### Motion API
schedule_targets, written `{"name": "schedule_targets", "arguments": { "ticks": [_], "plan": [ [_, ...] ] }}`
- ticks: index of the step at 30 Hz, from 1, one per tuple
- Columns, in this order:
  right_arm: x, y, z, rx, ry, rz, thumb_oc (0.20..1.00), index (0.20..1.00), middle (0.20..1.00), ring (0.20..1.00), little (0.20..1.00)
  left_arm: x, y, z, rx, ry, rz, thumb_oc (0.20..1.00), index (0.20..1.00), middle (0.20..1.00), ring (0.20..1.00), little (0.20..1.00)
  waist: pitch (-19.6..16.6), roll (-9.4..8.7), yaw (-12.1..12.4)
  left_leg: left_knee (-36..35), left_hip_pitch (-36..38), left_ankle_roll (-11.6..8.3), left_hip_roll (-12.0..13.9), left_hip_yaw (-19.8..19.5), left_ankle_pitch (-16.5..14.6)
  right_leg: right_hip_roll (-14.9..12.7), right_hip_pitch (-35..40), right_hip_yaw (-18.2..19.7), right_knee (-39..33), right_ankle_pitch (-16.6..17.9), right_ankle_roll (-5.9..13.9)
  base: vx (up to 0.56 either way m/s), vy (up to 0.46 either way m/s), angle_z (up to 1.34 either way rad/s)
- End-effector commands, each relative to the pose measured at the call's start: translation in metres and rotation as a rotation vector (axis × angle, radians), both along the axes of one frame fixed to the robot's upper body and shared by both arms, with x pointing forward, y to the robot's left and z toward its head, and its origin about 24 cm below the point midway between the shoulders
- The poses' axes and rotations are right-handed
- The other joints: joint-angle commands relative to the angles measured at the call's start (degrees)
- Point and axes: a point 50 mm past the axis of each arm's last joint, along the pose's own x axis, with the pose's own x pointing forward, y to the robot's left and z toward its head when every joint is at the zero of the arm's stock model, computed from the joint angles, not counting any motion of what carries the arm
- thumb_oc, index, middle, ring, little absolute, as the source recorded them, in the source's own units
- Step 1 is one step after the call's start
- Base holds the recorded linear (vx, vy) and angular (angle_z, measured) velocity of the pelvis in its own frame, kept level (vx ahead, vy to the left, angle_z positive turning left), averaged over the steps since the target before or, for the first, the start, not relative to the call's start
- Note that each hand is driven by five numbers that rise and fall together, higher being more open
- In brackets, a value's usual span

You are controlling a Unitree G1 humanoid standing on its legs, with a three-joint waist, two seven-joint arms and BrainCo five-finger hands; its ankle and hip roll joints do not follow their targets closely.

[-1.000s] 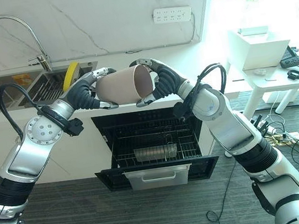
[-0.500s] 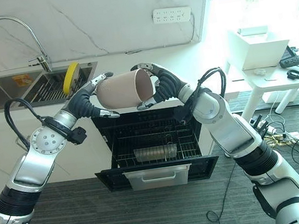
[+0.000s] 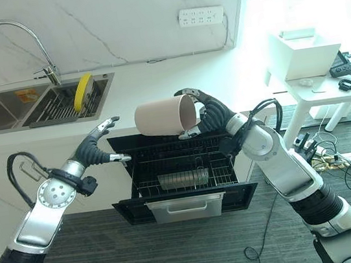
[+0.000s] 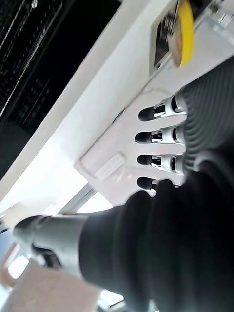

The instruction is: Place the dishes in the dishwasher.

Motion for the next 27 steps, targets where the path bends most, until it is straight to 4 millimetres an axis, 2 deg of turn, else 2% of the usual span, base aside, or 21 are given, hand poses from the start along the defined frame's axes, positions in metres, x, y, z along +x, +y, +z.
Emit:
{"name": "schedule_targets", "arguments": {
  "ticks": [1,2,3,4,5,6,8,9,10,11,12,13,14,15,16,17,18,19,23,27],
  "plan": [
    [-0.016,-0.005,0.053,0.045,-0.261,0.047,0.200,0.200,0.200,0.200,0.200,0.000,0.023,0.041,-0.077,-0.223,0.093,1.000,1.000,1.000,1.000,1.000,1.77,-1.24,0.75,0.59,2.85,-2.73,4.34,-0.55,1.63,-0.40,2.90,0.38,0.43,-4.46,-0.27,0.12,0.001,0.15],
    [-0.017,-0.013,0.053,0.037,-0.263,0.032,0.200,0.200,0.200,0.200,0.200,-0.006,0.029,0.036,-0.117,-0.219,0.117,1.000,1.000,1.000,1.000,1.000,3.03,-1.36,1.63,6.19,0.70,-3.12,4.03,-2.18,3.21,0.37,3.08,1.85,0.43,-4.71,-1.37,0.06,0.033,0.10],
    [-0.017,-0.016,0.053,0.032,-0.268,0.023,0.200,0.200,0.200,0.200,0.200,-0.008,0.031,0.033,-0.137,-0.217,0.128,1.000,1.000,1.000,1.000,1.000,3.76,-1.54,2.06,10.97,-1.71,-3.14,3.39,-4.05,2.88,0.61,3.23,2.46,0.43,-4.74,-1.92,-0.01,0.128,-0.01],
    [-0.016,-0.019,0.058,0.030,-0.284,0.002,0.200,0.200,0.200,0.200,0.200,-0.010,0.031,0.029,-0.159,-0.218,0.142,1.000,1.000,1.000,1.000,1.000,4.91,-2.02,2.61,12.51,-5.73,-2.87,1.85,-5.93,1.89,0.52,3.80,3.02,0.43,-4.72,-1.57,-0.05,0.424,0.26],
    [-0.013,-0.023,0.060,0.038,-0.325,-0.035,0.200,0.200,0.200,0.200,0.200,-0.006,0.032,0.028,-0.167,-0.226,0.158,1.000,1.000,1.000,1.000,1.000,5.85,-2.18,1.46,7.30,-6.36,-1.43,1.30,-2.11,0.84,-0.96,3.17,1.57,0.43,-4.04,-0.17,0.00,0.557,0.39],
    [-0.014,-0.027,0.058,0.050,-0.331,-0.049,0.200,0.200,0.200,0.200,0.200,-0.006,0.033,0.027,-0.170,-0.221,0.161,1.000,1.000,1.000,1.000,1.000,5.96,-2.17,0.98,5.89,-5.25,-0.61,0.60,-1.39,0.53,-1.70,3.17,1.66,0.43,-3.37,0.38,0.04,0.516,0.50],
    [-0.020,-0.036,0.049,0.081,-0.338,-0.082,0.200,0.200,0.200,0.200,0.200,-0.007,0.032,0.028,-0.176,-0.228,0.157,1.000,1.000,1.000,1.000,1.000,6.66,-2.75,1.57,6.24,-4.77,0.22,-1.50,-4.22,-0.96,-3.49,3.92,2.39,1.81,-2.76,1.52,0.14,0.354,0.00],
    [-0.026,-0.046,0.042,0.112,-0.336,-0.107,0.200,0.200,0.200,0.200,0.200,-0.008,0.031,0.030,-0.169,-0.232,0.135,1.000,1.000,1.000,1.000,1.000,6.90,-3.74,1.90,7.22,-5.03,1.61,-2.40,-3.99,-2.16,-4.99,4.05,2.06,6.93,-2.32,1.67,0.17,0.396,-0.24],
    [-0.035,-0.057,0.033,0.158,-0.339,-0.132,0.200,0.200,0.200,0.200,0.200,-0.009,0.027,0.033,-0.124,-0.255,0.108,1.000,1.000,1.000,1.000,1.000,7.94,-4.56,1.70,7.48,-4.09,3.39,-3.50,-4.81,-3.49,-6.60,-1.02,2.81,18.30,0.63,1.95,0.12,0.237,-0.18],
    [-0.037,-0.059,0.031,0.169,-0.341,-0.137,0.200,0.200,0.200,0.200,0.200,-0.008,0.026,0.032,-0.113,-0.261,0.105,1.000,1.000,1.000,1.000,1.000,8.54,-4.51,1.29,7.78,-3.68,3.83,-3.62,-5.85,-4.05,-6.57,-3.02,3.92,21.14,1.44,1.68,0.11,0.139,0.08],
    [-0.038,-0.060,0.030,0.188,-0.343,-0.144,0.200,0.200,0.200,0.200,0.200,-0.005,0.022,0.033,-0.101,-0.265,0.098,1.000,1.000,1.000,1.000,1.000,9.78,-4.60,0.49,8.44,-2.88,4.17,-3.54,-6.43,-4.92,-6.30,-6.97,6.55,22.50,1.23,0.54,0.12,-0.073,0.07],
    [-0.037,-0.060,0.031,0.205,-0.342,-0.148,0.200,0.200,0.200,0.200,0.200,-0.003,0.021,0.035,-0.096,-0.270,0.096,1.000,1.000,1.000,1.000,1.000,10.21,-4.84,0.52,9.02,-2.76,3.79,-3.26,-6.57,-5.19,-6.28,-7.06,6.65,18.17,-0.72,-0.19,0.09,-0.161,0.05],
    [-0.036,-0.059,0.033,0.205,-0.344,-0.146,0.200,0.200,0.200,0.200,0.200,-0.001,0.020,0.038,-0.097,-0.278,0.092,1.000,1.000,1.000,1.000,1.000,10.40,-5.01,0.69,9.63,-2.97,3.27,-2.95,-6.50,-5.54,-6.90,-6.72,6.00,15.09,0.21,0.02,0.01,-0.275,0.11],
    [-0.031,-0.055,0.034,0.207,-0.352,-0.139,0.200,0.200,0.200,0.200,0.200,0.001,0.017,0.047,-0.100,-0.300,0.081,1.000,1.000,1.000,1.000,1.000,11.16,-5.56,1.05,10.63,-3.60,2.59,-2.38,-6.41,-6.10,-7.98,-7.46,5.80,13.40,3.32,1.03,-0.06,-0.235,0.12],
    [-0.028,-0.053,0.035,0.213,-0.358,-0.138,0.200,0.200,0.200,0.200,0.200,0.003,0.017,0.051,-0.104,-0.307,0.074,1.000,1.000,1.000,1.000,1.000,11.22,-5.53,1.61,11.11,-4.42,2.50,-1.59,-6.17,-5.90,-7.92,-6.43,5.06,12.24,1.66,1.17,-0.05,-0.426,0.28],
    [-0.027,-0.056,0.041,0.209,-0.356,-0.152,0.200,0.200,0.200,0.200,0.200,0.005,0.014,0.051,-0.108,-0.307,0.056,1.000,1.000,1.000,1.000,1.000,11.08,-5.68,1.34,12.68,-5.91,1.45,-0.09,-7.19,-5.84,-6.52,-4.29,5.34,8.67,-0.51,1.43,0.01,-0.444,0.49],
    [-0.024,-0.058,0.045,0.200,-0.345,-0.154,0.200,0.200,0.200,0.200,0.200,0.005,0.013,0.047,-0.128,-0.281,0.056,1.000,1.000,1.000,1.000,1.000,11.13,-5.21,1.22,12.46,-6.00,0.24,1.78,-6.94,-4.68,-5.18,-3.57,4.48,8.27,-2.09,1.67,0.06,-0.432,0.59],
    [-0.023,-0.058,0.045,0.188,-0.334,-0.152,0.200,0.200,0.200,0.200,0.200,0.004,0.014,0.042,-0.124,-0.263,0.054,1.000,1.000,1.000,1.000,1.000,10.65,-4.66,0.96,10.60,-5.03,-0.04,2.38,-6.25,-3.79,-4.51,-2.90,4.21,7.90,-2.93,1.67,0.10,-0.187,0.33],
    [-0.026,-0.059,0.043,0.155,-0.315,-0.150,0.200,0.200,0.200,0.200,0.200,-0.002,0.018,0.032,-0.115,-0.216,0.061,1.000,1.000,1.000,1.000,1.000,9.79,-3.78,0.14,7.97,-3.33,-0.21,2.44,-5.87,-2.63,-3.67,-2.57,5.62,8.17,-4.43,1.70,0.11,-0.022,-0.17],
    [-0.027,-0.062,0.042,0.141,-0.307,-0.155,0.200,0.200,0.200,0.200,0.200,-0.001,0.020,0.026,-0.086,-0.184,0.066,1.000,1.000,1.000,1.000,1.000,10.10,-3.41,-0.62,8.32,-3.02,-0.57,2.73,-6.16,-2.50,-3.35,-3.50,7.08,10.39,-5.57,1.59,0.08,-0.018,-0.16]
  ]
}}
